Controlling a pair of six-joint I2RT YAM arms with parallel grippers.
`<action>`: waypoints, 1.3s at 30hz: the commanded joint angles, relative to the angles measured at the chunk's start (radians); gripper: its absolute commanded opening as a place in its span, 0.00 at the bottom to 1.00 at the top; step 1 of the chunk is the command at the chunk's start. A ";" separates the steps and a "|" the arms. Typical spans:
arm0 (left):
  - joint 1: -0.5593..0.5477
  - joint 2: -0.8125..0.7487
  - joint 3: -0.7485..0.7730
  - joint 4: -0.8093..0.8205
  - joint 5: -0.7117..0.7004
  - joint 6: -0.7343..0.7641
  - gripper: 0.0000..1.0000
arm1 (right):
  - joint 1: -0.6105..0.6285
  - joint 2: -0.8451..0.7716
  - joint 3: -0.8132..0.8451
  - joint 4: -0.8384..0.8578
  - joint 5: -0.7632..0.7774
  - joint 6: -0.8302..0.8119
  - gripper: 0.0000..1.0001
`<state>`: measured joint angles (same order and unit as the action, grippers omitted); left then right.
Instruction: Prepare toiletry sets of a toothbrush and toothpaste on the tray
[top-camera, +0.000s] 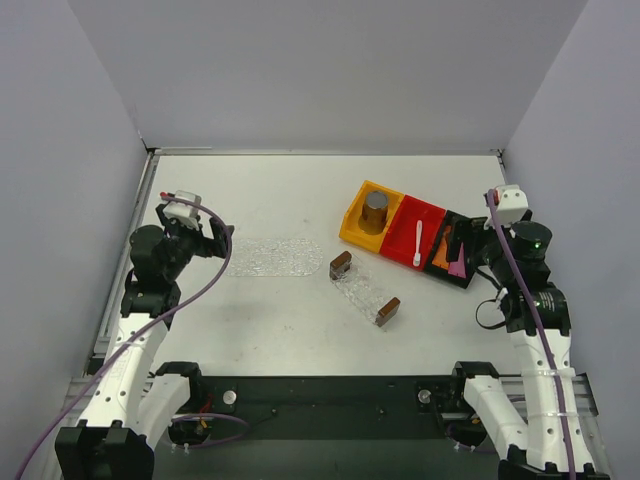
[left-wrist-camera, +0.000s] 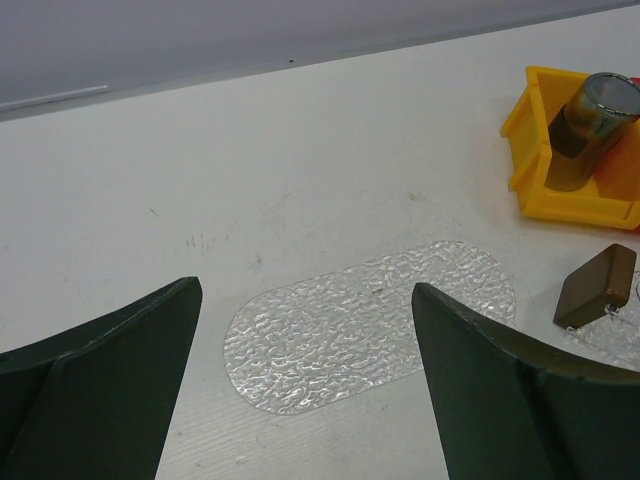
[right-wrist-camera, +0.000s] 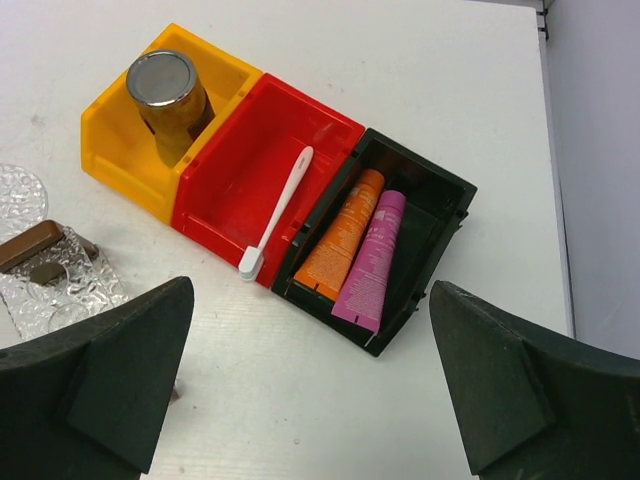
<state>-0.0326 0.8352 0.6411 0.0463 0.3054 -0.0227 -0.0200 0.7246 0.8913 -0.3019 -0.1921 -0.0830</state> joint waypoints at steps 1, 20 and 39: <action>0.003 0.004 0.061 -0.005 -0.012 0.017 0.97 | -0.006 0.062 0.104 -0.080 -0.044 -0.024 0.98; 0.000 0.005 0.092 -0.115 0.014 0.115 0.97 | 0.340 0.209 0.107 -0.289 -0.112 -0.182 1.00; -0.003 -0.002 0.074 -0.129 0.000 0.118 0.97 | 0.646 0.562 0.051 -0.181 0.036 -0.164 1.00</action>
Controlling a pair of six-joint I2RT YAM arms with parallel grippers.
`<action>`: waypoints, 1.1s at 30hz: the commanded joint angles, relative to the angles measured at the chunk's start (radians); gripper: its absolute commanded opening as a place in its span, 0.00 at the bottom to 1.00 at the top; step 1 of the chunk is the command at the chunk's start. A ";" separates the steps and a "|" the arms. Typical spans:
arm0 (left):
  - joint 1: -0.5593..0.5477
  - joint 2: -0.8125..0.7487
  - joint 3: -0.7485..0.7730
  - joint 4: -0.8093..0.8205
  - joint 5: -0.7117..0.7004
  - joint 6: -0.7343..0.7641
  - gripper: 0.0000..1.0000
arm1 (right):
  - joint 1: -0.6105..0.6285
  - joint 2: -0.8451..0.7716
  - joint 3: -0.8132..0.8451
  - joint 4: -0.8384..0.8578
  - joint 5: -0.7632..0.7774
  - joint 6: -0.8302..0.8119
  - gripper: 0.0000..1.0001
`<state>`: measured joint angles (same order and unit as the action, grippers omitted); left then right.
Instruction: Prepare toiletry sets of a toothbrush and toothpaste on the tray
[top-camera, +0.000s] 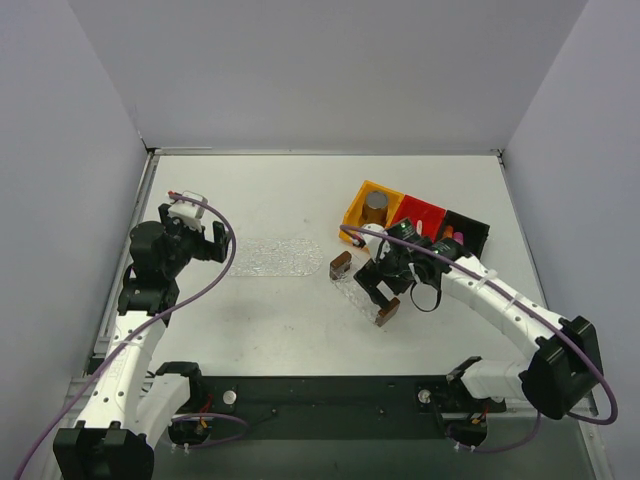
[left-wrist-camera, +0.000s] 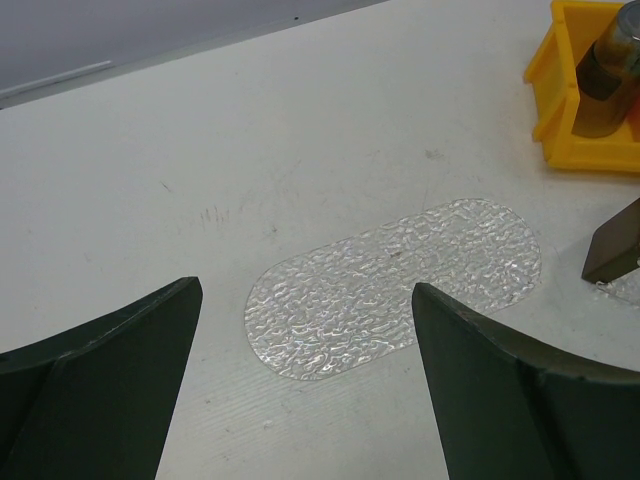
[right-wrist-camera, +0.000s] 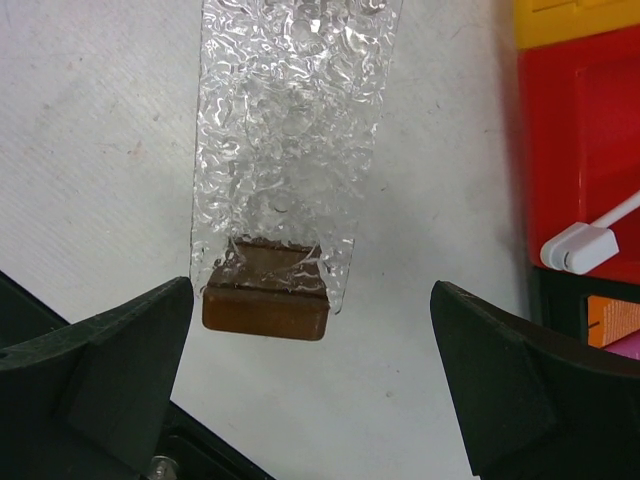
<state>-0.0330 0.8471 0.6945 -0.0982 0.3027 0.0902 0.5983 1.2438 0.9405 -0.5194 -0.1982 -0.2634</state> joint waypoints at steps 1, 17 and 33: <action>-0.002 -0.014 0.020 0.015 0.004 0.006 0.98 | 0.029 0.057 0.003 0.039 0.042 0.019 1.00; -0.004 -0.013 0.005 0.025 0.003 0.009 0.97 | 0.064 0.198 -0.017 0.104 0.040 0.049 1.00; -0.004 -0.037 -0.006 0.005 0.015 0.052 0.97 | 0.064 0.266 -0.043 0.116 0.082 0.039 0.81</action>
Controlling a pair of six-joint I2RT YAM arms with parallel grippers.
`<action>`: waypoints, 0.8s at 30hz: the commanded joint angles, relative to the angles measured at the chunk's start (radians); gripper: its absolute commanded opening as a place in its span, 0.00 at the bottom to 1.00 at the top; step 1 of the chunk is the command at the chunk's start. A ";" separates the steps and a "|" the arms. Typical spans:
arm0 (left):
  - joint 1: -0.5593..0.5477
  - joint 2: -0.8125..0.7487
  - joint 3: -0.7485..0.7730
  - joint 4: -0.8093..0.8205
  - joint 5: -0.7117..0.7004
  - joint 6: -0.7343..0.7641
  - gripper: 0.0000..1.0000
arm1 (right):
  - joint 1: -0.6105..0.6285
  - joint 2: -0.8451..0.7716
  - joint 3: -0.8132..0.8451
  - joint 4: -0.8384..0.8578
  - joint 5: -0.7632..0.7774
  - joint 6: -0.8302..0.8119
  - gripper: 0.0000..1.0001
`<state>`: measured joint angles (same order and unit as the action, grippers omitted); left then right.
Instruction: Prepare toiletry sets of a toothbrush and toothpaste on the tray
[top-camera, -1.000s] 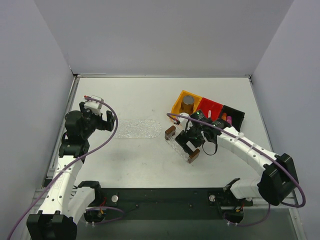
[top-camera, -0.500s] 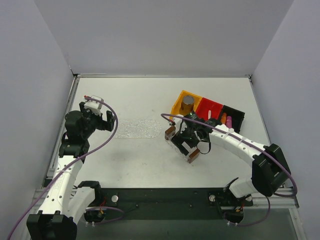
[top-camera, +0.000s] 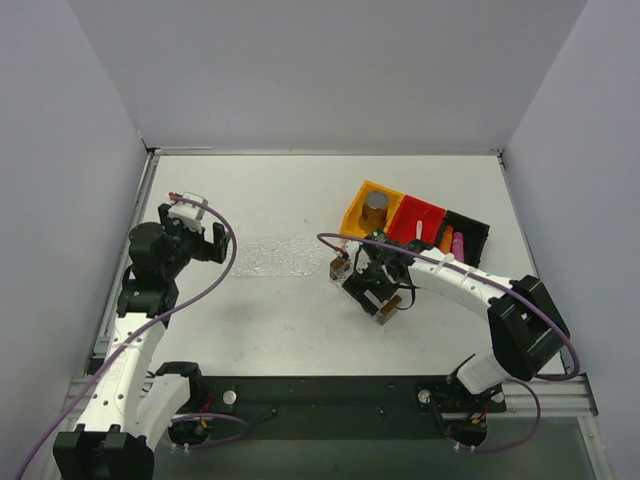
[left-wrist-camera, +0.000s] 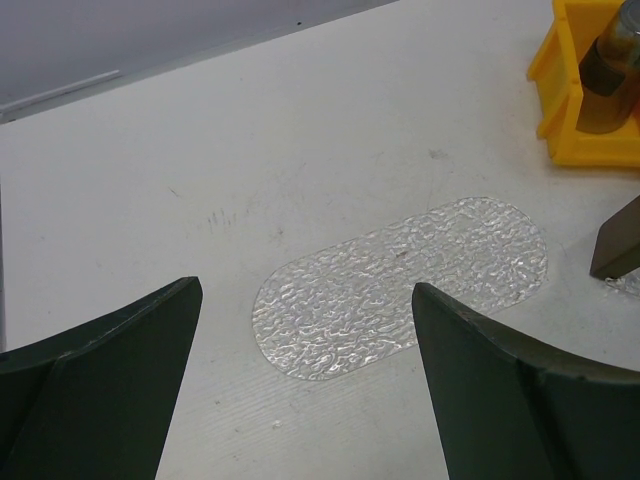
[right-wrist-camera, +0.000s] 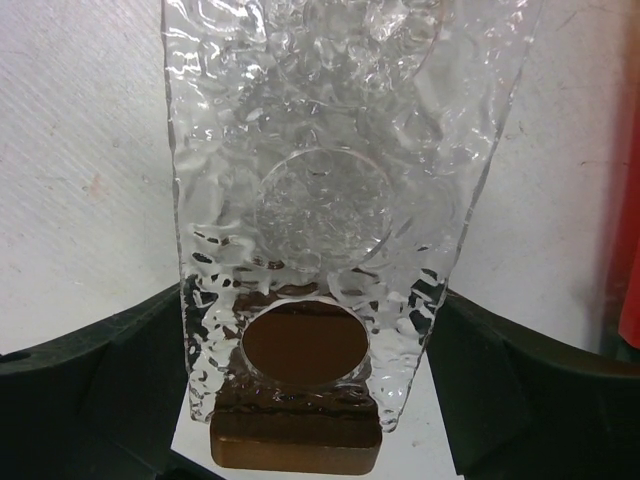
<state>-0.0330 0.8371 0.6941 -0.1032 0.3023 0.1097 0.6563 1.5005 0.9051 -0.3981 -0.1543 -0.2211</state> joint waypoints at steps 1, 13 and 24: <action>-0.004 -0.033 -0.007 0.004 0.024 0.045 0.97 | 0.006 0.007 -0.005 -0.007 0.042 -0.009 0.76; -0.033 0.010 0.054 -0.347 0.331 0.444 0.97 | 0.009 -0.008 0.031 -0.035 -0.007 -0.101 0.45; -0.064 0.023 0.071 -0.527 0.529 0.709 0.95 | 0.048 -0.062 0.041 -0.053 -0.099 -0.248 0.42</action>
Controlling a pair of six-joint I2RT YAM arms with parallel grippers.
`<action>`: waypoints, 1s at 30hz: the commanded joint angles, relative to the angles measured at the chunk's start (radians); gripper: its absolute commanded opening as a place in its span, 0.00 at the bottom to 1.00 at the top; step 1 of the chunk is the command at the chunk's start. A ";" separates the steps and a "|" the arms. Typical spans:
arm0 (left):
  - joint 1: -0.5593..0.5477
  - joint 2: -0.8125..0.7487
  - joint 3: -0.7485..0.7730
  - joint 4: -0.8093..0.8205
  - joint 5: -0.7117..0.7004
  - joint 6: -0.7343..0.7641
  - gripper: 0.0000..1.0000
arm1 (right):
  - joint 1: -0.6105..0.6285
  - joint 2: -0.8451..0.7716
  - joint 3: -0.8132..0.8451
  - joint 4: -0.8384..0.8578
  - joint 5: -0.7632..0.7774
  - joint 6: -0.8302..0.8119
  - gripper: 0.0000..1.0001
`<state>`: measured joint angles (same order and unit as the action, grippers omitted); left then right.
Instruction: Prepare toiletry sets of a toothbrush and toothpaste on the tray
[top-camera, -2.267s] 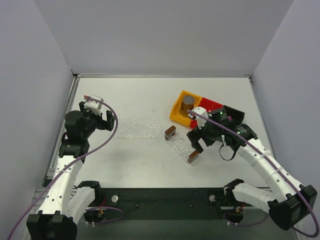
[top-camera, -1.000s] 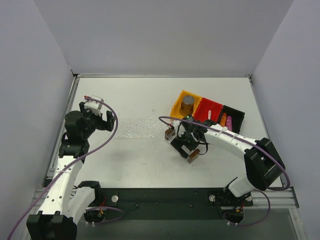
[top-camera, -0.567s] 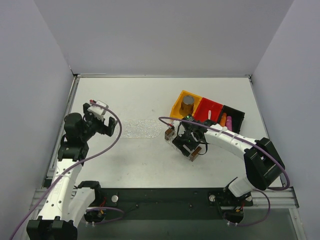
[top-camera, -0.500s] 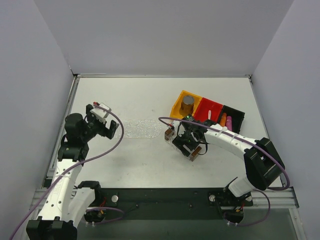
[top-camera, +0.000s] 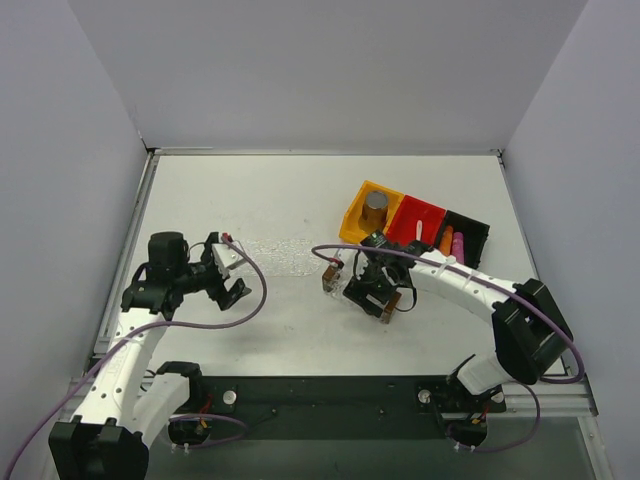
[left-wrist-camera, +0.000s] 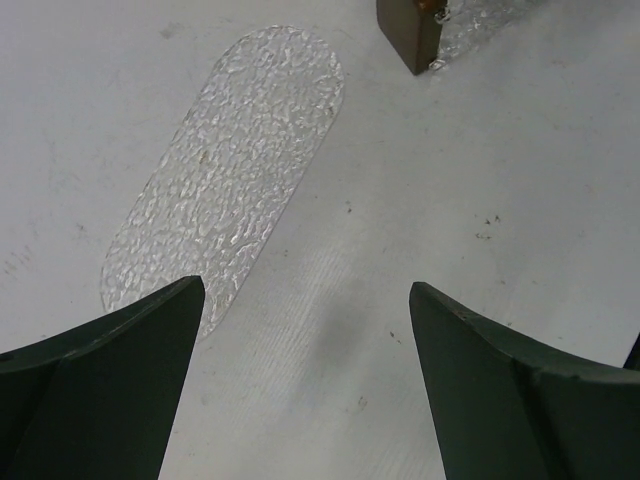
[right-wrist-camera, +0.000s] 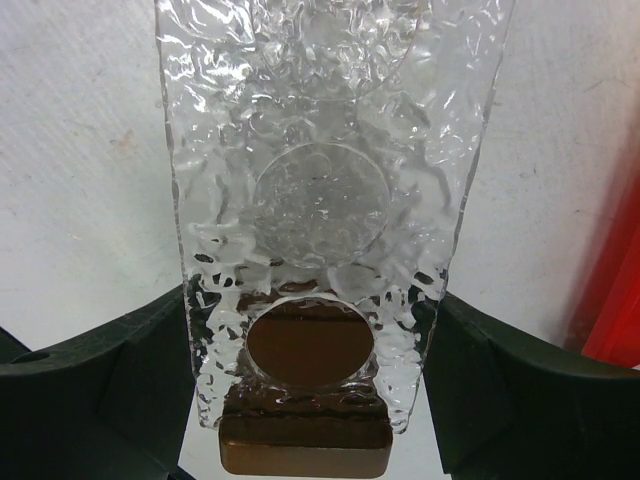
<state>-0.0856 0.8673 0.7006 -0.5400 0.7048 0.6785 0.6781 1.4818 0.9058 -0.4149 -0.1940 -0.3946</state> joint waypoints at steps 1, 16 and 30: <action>-0.014 -0.004 0.072 -0.131 0.137 0.159 0.94 | 0.034 -0.035 0.050 -0.036 -0.065 -0.091 0.42; -0.028 -0.025 0.042 -0.247 0.139 0.378 0.91 | 0.147 0.123 0.157 0.021 -0.091 -0.159 0.38; -0.034 -0.001 0.020 -0.341 0.162 0.572 0.92 | 0.178 0.210 0.269 0.036 -0.105 -0.164 0.58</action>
<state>-0.1146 0.8703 0.7258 -0.8551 0.8204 1.1927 0.8486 1.7092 1.1271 -0.3756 -0.2802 -0.5533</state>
